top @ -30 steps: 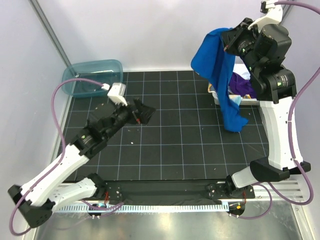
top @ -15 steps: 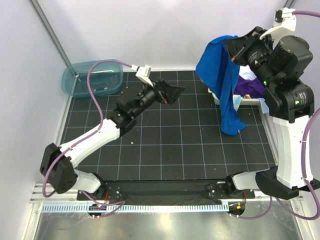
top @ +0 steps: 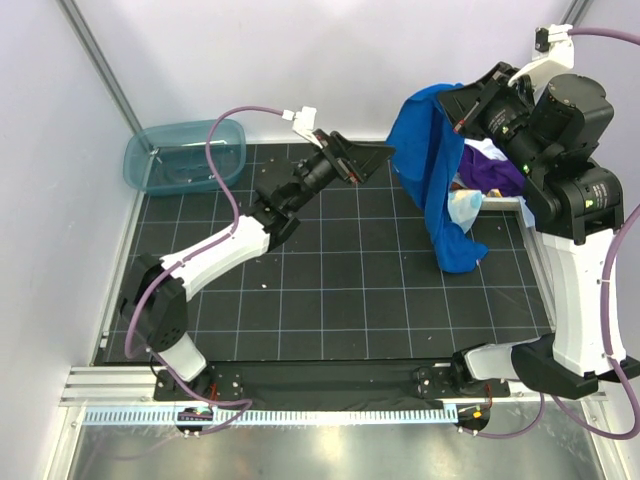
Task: Fold and stack the towels
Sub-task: Move the towel to the center of the board, then flatten out the crumpled towel
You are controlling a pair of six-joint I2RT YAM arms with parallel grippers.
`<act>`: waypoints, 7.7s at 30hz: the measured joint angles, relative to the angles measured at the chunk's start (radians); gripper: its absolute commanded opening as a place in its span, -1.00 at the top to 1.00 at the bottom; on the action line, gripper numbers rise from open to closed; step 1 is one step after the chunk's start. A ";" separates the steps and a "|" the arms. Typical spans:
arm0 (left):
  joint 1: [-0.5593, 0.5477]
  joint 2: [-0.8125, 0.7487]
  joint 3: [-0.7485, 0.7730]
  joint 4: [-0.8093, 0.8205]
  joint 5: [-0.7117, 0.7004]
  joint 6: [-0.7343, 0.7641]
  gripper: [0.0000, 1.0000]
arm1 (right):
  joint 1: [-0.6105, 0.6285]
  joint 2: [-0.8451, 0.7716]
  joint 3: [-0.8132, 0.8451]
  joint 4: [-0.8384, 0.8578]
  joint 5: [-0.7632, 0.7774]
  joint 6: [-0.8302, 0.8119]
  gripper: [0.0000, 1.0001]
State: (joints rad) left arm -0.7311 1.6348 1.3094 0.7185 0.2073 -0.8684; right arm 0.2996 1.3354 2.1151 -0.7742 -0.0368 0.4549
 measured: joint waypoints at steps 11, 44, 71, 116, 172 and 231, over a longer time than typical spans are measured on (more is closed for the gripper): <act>-0.019 0.050 0.037 0.043 0.029 -0.049 -0.97 | 0.000 0.000 0.001 -0.014 -0.002 0.001 0.98; -0.068 0.055 0.035 0.039 0.041 -0.057 1.00 | 0.000 -0.006 0.012 -0.027 0.007 -0.028 0.98; -0.093 -0.497 0.409 -1.056 -0.116 0.500 1.00 | 0.009 -0.195 -0.072 0.064 -0.358 -0.034 0.98; 0.385 0.211 0.620 -1.109 -0.149 0.453 1.00 | -0.027 0.513 -0.282 0.435 -0.290 -0.033 0.98; 0.423 0.435 0.693 -1.028 -0.026 0.449 1.00 | -0.101 0.777 -0.220 0.621 -0.478 0.045 0.98; -0.275 -0.237 -0.510 -1.164 -0.519 -0.208 -0.23 | 0.573 -0.133 -1.341 0.180 0.498 0.224 0.15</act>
State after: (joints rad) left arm -1.0061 1.3979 0.7998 -0.4458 -0.3119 -1.0760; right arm 0.8722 1.2022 0.7742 -0.5945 0.4614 0.6792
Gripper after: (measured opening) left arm 0.624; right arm 0.427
